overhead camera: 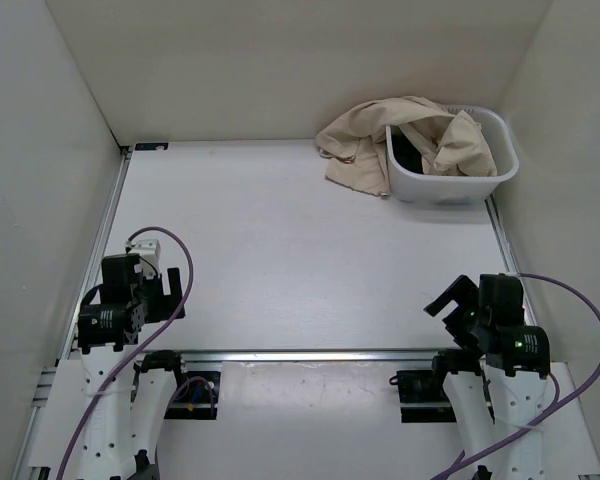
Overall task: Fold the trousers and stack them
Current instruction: Grab the trousers from the pile
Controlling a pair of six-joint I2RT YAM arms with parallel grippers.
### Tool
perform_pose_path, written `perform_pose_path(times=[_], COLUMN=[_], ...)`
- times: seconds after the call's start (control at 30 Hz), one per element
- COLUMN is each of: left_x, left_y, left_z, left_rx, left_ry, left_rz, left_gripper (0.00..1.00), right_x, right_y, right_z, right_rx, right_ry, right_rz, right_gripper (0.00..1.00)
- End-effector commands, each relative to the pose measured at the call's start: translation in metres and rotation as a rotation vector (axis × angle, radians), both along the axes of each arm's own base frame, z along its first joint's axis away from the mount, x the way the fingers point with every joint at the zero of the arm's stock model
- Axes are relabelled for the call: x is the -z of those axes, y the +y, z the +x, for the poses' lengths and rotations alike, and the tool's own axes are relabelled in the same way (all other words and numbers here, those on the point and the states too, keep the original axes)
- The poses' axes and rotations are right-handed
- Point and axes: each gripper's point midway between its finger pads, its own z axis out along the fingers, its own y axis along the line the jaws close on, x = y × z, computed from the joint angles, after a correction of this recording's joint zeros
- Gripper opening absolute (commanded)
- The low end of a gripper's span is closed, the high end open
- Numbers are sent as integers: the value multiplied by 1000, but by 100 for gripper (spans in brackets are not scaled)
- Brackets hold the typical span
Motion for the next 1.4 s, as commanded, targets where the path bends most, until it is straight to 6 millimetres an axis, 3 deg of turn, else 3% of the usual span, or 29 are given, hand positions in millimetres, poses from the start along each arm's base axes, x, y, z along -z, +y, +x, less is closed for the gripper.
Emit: perform_pose_path(times=[0.0, 0.13, 0.17, 0.27, 0.3, 0.37, 0.4, 0.43, 0.47, 0.5, 0.53, 0.57, 0.6, 0.67, 0.7, 0.73, 0.77, 0.8, 0.83, 0.87, 1.0, 1.03, 1.1, 1.17, 1.23, 1.27, 1.3, 1.33, 1.37], left_x=[0, -3, -7, -18, -29, -38, -49, -56, -60, -68, -72, -76, -81, -83, -78, -76, -70, -68, -61, -59, -44, -42, -45, -48, -56, -56, -56, -58, -58], left_y=[-3, 3, 6, 16, 19, 22, 22, 23, 22, 23, 24, 24, 25, 26, 26, 27, 27, 27, 28, 28, 29, 29, 29, 30, 30, 30, 30, 28, 28], left_z=[0, 5, 8, 21, 30, 43, 51, 60, 67, 77, 84, 91, 102, 112, 119, 122, 128, 132, 133, 136, 145, 148, 154, 158, 162, 162, 162, 161, 161], left_rx=[10, -10, -19, -49, -59, -66, -67, -68, -63, -63, -63, -63, -63, -63, -63, -62, -62, -62, -61, -61, -59, -58, -58, -58, -59, -59, -59, -54, -54], left_ry=[-8, -18, -25, -37, -74, -85, -112, -140, -148, -150, -156, -165, -166, -163, -145, -140, -121, -117, -95, -90, -39, -27, -29, -33, -56, -56, -56, -66, -66], left_rz=[-13, 15, 26, 66, 79, 88, 89, 91, 84, 84, 85, 85, 85, 85, 84, 84, 83, 83, 81, 81, 79, 78, 78, 78, 79, 79, 79, 73, 73], left_gripper=[100, 100, 100, 100, 100, 100, 100, 100, 100, 100, 100, 100, 100, 100, 100, 100, 100, 100, 100, 100, 100, 100, 100, 100, 100, 100, 100, 100, 100], right_x=[-5, -35, -60, -99, -138, -154, -147, -185, -194, -171, -174, -212, -180, -174, -163, -157, -117, -126, -119, -90, -59, -63, -63, -80, -119, -121, -165, -184, -232], right_y=[-7, -6, -10, -21, -25, -37, -41, -46, -50, -55, -56, -63, -67, -78, -80, -86, -95, -101, -109, -110, -131, -134, -137, -136, -131, -123, -112, -107, -90], right_z=[8, 40, 59, 103, 126, 167, 200, 220, 239, 273, 292, 315, 349, 386, 422, 438, 465, 480, 494, 508, 529, 531, 535, 534, 524, 517, 502, 493, 471], right_rx=[2, -90, -86, -72, -48, -53, -61, -50, -62, -77, -86, -67, -82, -58, -57, -40, -21, 17, 50, 53, 156, 171, 165, 148, 135, 101, 96, 89, 66], right_ry=[-26, -117, -219, -334, -457, -449, -395, -456, -452, -354, -344, -423, -338, -332, -333, -335, -282, -325, -346, -324, -343, -356, -369, -400, -458, -450, -522, -554, -642], right_rz=[-39, -78, -109, -177, -199, -272, -296, -325, -359, -376, -382, -417, -424, -453, -453, -449, -446, -464, -465, -455, -497, -508, -534, -549, -571, -590, -598, -606, -598], right_gripper=[99, 99, 99, 99, 99, 99, 99, 99, 99, 99, 99, 99, 99, 99, 99, 99, 99, 99, 99, 99, 99, 95, 46, 0, 0, 0, 0, 0, 0])
